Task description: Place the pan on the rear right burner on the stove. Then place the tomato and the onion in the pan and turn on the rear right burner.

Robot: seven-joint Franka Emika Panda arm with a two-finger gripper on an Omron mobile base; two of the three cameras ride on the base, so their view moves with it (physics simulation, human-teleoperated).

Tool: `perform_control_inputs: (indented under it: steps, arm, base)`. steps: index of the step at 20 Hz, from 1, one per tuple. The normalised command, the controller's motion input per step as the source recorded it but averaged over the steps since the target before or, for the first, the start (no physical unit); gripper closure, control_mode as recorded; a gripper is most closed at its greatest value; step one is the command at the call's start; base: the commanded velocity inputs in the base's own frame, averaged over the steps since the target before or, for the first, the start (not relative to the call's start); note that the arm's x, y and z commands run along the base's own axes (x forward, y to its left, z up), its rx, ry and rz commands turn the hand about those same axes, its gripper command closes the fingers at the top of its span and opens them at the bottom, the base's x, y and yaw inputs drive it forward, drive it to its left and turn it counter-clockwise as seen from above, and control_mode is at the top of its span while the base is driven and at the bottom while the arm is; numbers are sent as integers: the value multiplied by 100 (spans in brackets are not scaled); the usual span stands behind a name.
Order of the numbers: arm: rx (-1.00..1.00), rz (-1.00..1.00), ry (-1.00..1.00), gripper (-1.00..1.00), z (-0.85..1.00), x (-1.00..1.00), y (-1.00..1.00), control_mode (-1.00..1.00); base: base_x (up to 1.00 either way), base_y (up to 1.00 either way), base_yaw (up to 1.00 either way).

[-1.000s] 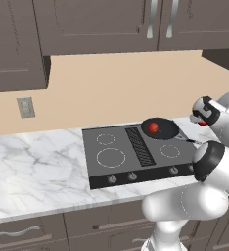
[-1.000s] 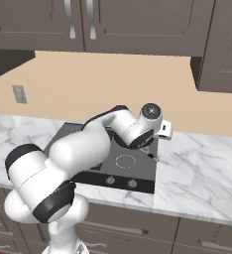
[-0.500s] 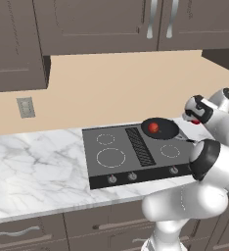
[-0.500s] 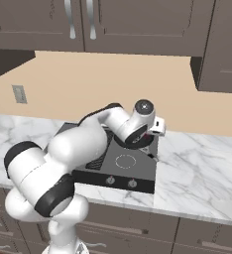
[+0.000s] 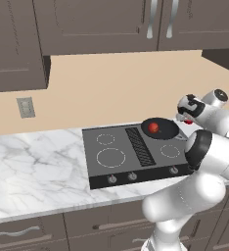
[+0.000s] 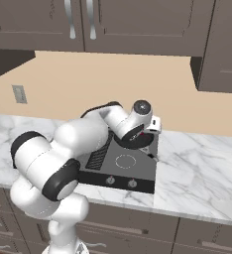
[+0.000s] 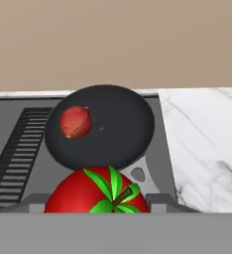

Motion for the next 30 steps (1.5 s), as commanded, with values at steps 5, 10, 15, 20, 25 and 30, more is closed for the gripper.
perform_control_inputs:
  steps: [5, 10, 15, 20, 25, 30]
  arm:
    - [0, 12, 0, 100, -25, 20, 6, -100]
    - [0, 11, 0, 100, -23, 23, 11, -100]
    - [0, 11, 0, 100, -19, 28, 11, -100]
    - [0, 8, 0, 100, -24, 18, 2, -100]
    - [0, 9, 0, 100, -23, 15, 0, -100]
    - [0, 9, 0, 100, -10, 17, 0, -100]
  base:
    - [0, 0, 0]
    - [0, 0, 0]
    - [0, 0, 0]
    - [0, 0, 0]
    - [0, 0, 0]
    - [0, 0, 0]
